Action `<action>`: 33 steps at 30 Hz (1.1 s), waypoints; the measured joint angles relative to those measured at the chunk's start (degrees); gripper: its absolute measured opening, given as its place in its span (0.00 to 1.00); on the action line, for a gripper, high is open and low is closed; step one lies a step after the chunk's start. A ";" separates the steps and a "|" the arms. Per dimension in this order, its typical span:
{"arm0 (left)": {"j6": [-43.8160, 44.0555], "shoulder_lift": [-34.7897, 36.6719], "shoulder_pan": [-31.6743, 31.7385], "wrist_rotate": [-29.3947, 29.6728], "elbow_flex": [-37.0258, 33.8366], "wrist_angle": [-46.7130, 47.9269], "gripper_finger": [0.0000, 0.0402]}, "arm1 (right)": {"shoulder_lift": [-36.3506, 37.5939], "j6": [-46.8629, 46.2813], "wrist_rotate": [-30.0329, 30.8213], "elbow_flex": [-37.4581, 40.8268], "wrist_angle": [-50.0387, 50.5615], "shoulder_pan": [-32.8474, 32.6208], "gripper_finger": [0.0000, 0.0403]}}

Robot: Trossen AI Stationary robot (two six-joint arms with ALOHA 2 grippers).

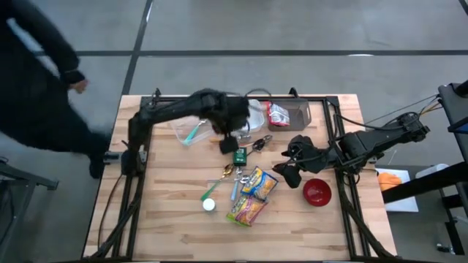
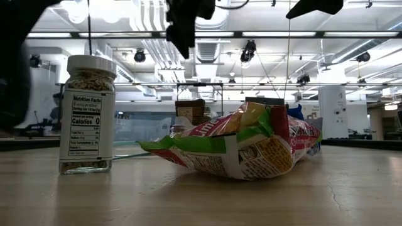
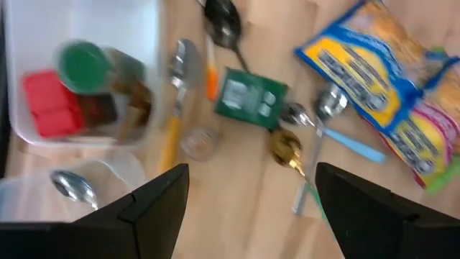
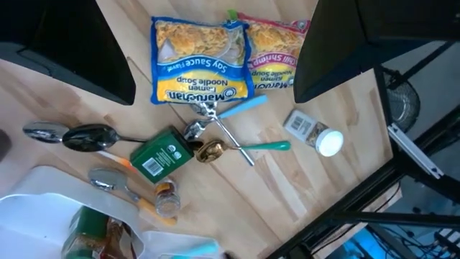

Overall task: Pick & Place Food Item
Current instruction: Put the white seasoning bottle into the white bin

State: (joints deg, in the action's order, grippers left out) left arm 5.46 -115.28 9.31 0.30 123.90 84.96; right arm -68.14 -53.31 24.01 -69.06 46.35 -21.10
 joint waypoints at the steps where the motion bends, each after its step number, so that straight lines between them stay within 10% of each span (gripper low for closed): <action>1: 1.48 1.45 -1.27 0.37 -2.33 -1.18 0.76 | 0.00 0.49 -0.02 0.00 0.08 0.00 0.93; 15: 28.62 17.42 -15.94 1.39 -36.33 -16.65 0.76 | 0.02 5.91 -0.46 0.94 0.15 0.00 0.93; 33: 12.95 17.72 -27.05 -7.40 -41.12 -24.82 0.76 | 0.02 6.77 -2.12 1.82 -0.23 0.00 0.93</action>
State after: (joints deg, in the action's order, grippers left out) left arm 18.42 -97.56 -17.74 -7.10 82.78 60.14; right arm -68.12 -46.54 21.89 -67.23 46.12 -21.10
